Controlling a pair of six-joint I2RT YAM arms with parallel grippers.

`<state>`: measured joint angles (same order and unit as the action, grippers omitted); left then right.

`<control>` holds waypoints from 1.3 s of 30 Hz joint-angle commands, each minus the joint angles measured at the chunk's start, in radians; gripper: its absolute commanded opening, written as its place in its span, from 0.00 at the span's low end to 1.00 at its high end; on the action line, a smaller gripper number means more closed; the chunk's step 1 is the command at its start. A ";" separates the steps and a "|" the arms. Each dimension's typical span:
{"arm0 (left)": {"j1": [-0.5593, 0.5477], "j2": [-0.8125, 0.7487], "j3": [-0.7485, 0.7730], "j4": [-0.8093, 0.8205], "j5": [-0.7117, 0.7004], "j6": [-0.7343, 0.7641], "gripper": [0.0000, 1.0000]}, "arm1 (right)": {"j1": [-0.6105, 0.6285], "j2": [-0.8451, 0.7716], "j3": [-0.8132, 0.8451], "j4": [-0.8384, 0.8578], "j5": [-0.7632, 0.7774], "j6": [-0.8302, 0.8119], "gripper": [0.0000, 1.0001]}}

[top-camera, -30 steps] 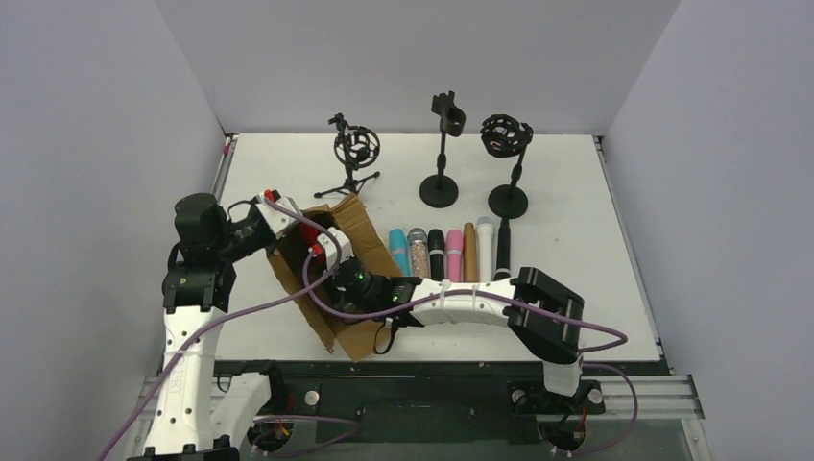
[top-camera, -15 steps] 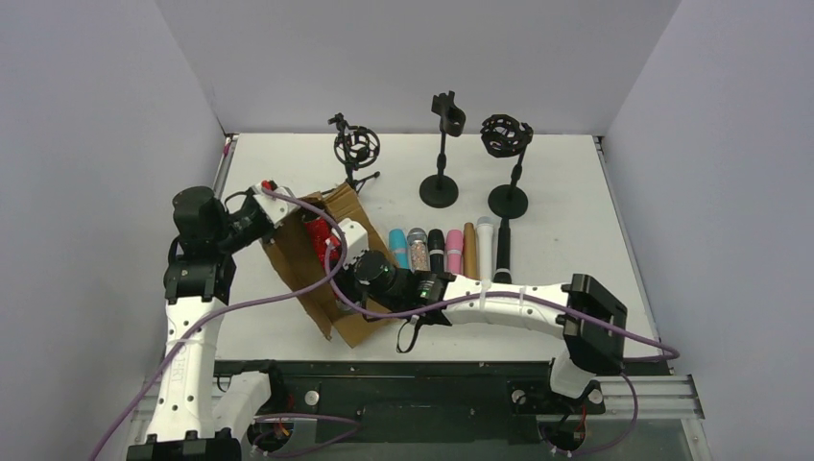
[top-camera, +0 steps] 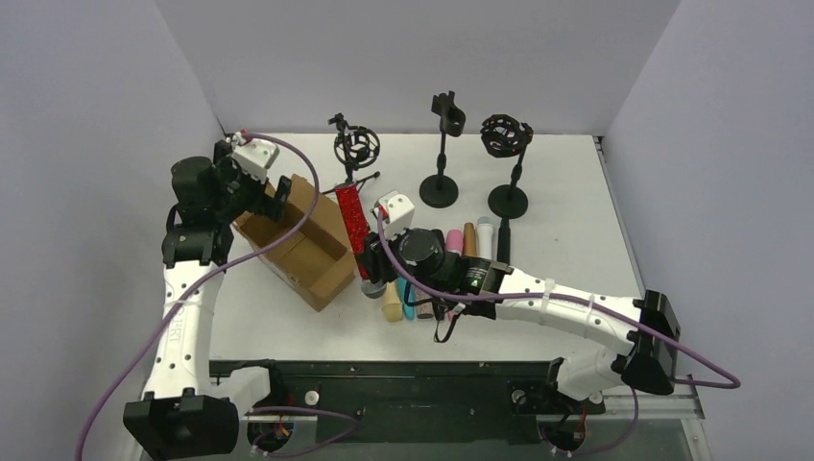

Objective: Attach the microphones to the stand

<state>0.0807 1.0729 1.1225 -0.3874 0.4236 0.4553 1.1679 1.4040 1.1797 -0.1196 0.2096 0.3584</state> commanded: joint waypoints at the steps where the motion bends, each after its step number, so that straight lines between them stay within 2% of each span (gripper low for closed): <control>1: 0.005 -0.026 0.132 -0.104 -0.178 -0.145 0.96 | -0.030 -0.053 0.040 0.019 0.033 0.034 0.00; 6: 0.009 -0.098 0.140 -0.272 -0.331 -0.263 0.96 | -0.082 -0.112 0.009 -0.049 0.116 0.039 0.00; 9: 0.020 -0.091 0.158 -0.443 -0.312 -0.308 0.96 | -0.138 -0.170 -0.016 -0.107 0.173 0.046 0.00; 13: 0.084 -0.038 0.156 -0.581 -0.240 -0.345 0.96 | -0.258 -0.237 -0.035 -0.249 0.225 0.092 0.00; 15: 0.174 0.001 0.171 -0.635 -0.173 -0.351 0.96 | -0.316 -0.286 -0.055 -0.302 0.242 0.108 0.00; 16: 0.255 0.014 0.183 -0.653 -0.093 -0.347 0.96 | -0.354 -0.303 -0.063 -0.326 0.251 0.114 0.00; 19: 0.348 0.067 0.182 -0.715 0.006 -0.326 0.96 | -0.444 -0.378 -0.079 -0.445 0.303 0.141 0.00; 24: 0.359 0.062 0.071 -0.665 -0.002 -0.278 0.96 | -0.600 -0.434 -0.156 -0.553 0.303 0.157 0.00; 27: 0.339 0.065 0.016 -0.635 0.047 -0.318 0.96 | -0.693 -0.427 -0.228 -0.560 0.305 0.153 0.00; 33: 0.301 0.095 -0.045 -0.502 0.076 -0.397 0.99 | -0.767 -0.366 -0.303 -0.531 0.322 0.156 0.00; 34: 0.294 0.108 -0.049 -0.491 0.069 -0.401 0.97 | -0.772 -0.357 -0.308 -0.519 0.330 0.157 0.00; 36: 0.279 0.125 -0.060 -0.472 0.050 -0.404 0.86 | -0.792 -0.330 -0.320 -0.506 0.336 0.150 0.00; 37: 0.274 0.130 -0.064 -0.464 0.033 -0.399 0.77 | -0.809 -0.316 -0.326 -0.502 0.340 0.147 0.00; 39: 0.271 0.141 -0.058 -0.432 0.014 -0.381 0.69 | -0.837 -0.261 -0.332 -0.483 0.346 0.136 0.00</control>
<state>0.3637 1.1980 1.0626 -0.9287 0.4549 0.0746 0.3779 1.0866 0.8513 -0.6693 0.4961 0.5095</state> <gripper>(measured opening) 0.764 0.362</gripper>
